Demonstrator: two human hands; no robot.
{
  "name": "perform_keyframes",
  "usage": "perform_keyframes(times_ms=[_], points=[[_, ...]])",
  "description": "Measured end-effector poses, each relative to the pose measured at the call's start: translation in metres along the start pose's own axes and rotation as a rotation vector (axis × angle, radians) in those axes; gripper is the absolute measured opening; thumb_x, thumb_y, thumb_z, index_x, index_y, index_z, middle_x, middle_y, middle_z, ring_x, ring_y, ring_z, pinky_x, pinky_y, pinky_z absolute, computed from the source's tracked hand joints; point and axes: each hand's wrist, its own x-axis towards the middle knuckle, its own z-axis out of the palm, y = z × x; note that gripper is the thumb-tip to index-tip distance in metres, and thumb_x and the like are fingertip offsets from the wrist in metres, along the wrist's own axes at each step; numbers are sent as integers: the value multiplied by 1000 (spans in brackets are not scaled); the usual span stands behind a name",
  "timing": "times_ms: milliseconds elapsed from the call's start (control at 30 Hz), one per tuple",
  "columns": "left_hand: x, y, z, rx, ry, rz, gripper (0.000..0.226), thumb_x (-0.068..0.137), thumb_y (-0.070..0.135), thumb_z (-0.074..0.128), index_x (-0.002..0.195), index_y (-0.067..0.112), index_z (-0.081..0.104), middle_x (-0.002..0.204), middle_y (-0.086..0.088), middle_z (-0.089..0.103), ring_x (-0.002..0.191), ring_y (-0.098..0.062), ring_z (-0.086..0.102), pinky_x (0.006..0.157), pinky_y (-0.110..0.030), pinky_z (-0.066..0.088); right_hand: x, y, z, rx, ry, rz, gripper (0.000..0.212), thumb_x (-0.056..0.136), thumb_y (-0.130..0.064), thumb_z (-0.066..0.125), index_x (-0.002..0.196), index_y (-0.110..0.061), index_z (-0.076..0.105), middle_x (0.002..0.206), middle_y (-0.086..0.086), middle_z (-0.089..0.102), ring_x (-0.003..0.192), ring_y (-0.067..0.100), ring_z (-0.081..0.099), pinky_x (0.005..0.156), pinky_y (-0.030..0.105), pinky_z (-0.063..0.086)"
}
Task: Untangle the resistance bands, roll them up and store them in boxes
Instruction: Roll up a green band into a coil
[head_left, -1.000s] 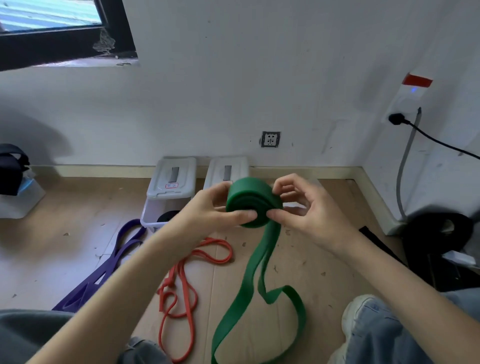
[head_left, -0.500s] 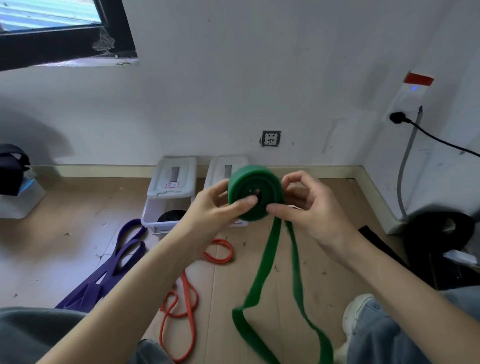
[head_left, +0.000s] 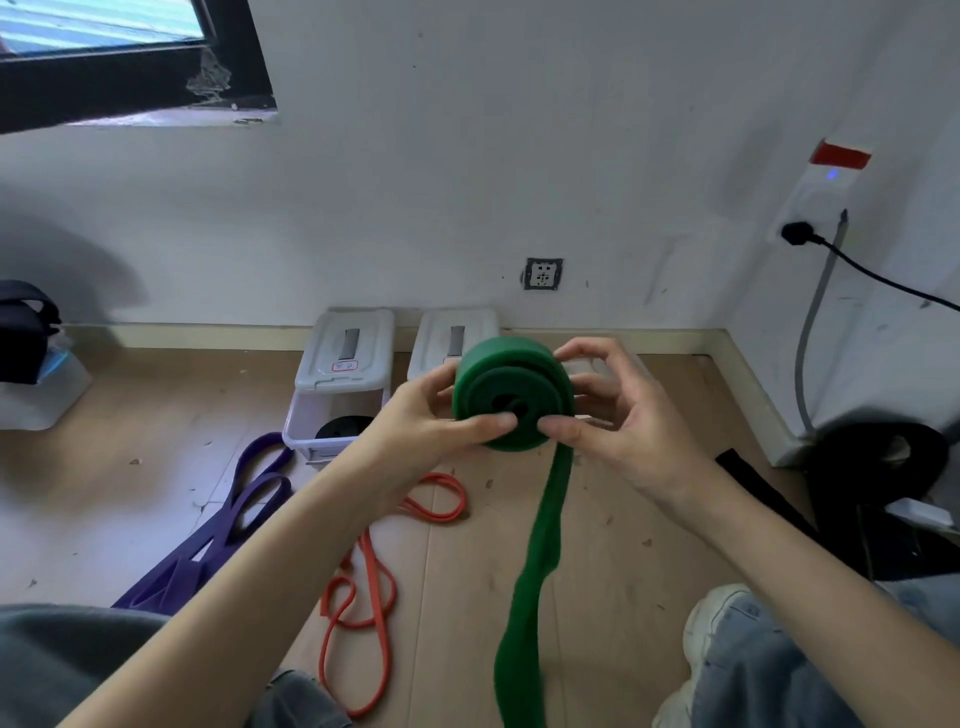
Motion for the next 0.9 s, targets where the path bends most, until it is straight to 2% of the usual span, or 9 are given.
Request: perform_keyframes(times_ms=[100,200,300,400,600,667,767,800,900], points=[[1,-1,-5,315,-36,-29,49,67,17,78,112,23,60,105,3,68,94,-11,67,84,-29,55,2,0,-5,-377,-109,-49,48,76,-18,74,107,-48,53,109,-6,68,103,9,62,89,20,49],[-1,-3,-5,480,-64,19,40,71,17,77,109,15,64,100,0,70,93,-15,67,87,-35,54,2,3,-4,-343,-142,-26,51,76,-16,75,110,-48,54,111,-10,67,104,6,61,91,19,49],[-5,1,-5,134,4,42,36,66,26,73,101,19,68,96,-1,73,91,-14,69,73,-23,55,0,4,-5,63,-15,89,54,62,-29,78,111,-33,54,111,0,67,100,12,66,88,28,53],[-3,5,-6,-242,67,-16,41,69,21,68,108,9,64,101,-8,72,93,-21,69,70,-21,55,-2,8,2,134,64,94,50,62,-29,76,105,-22,51,106,4,69,100,15,66,88,31,53],[-5,-4,2,-341,63,-83,43,70,13,66,111,4,60,109,-16,68,100,-30,66,78,-31,58,-4,9,5,161,37,131,42,69,-17,74,102,-22,50,106,6,67,100,18,66,89,30,52],[-6,-5,-1,-209,43,-87,40,68,13,69,107,11,62,105,-8,71,97,-22,68,79,-28,57,-3,9,3,72,17,128,40,74,-3,73,101,-23,51,102,5,66,97,17,66,89,30,52],[-7,-8,-5,317,-52,-131,28,73,12,74,97,25,66,93,9,73,90,-2,67,85,-23,53,1,4,-2,-144,-37,59,41,75,0,66,102,-30,56,100,2,66,93,15,65,88,30,53],[-7,-9,-4,370,-72,-153,27,74,13,74,97,24,66,93,9,72,91,-2,67,88,-26,52,3,1,-4,-202,-56,41,42,74,-4,65,103,-35,58,100,-1,66,94,13,64,88,30,53],[-7,-9,-2,216,-58,-153,42,74,11,75,113,17,62,102,-4,71,96,-17,68,88,-38,54,5,-5,-4,-249,-103,3,40,73,-18,64,102,-46,60,103,-8,66,100,6,61,88,26,53]])
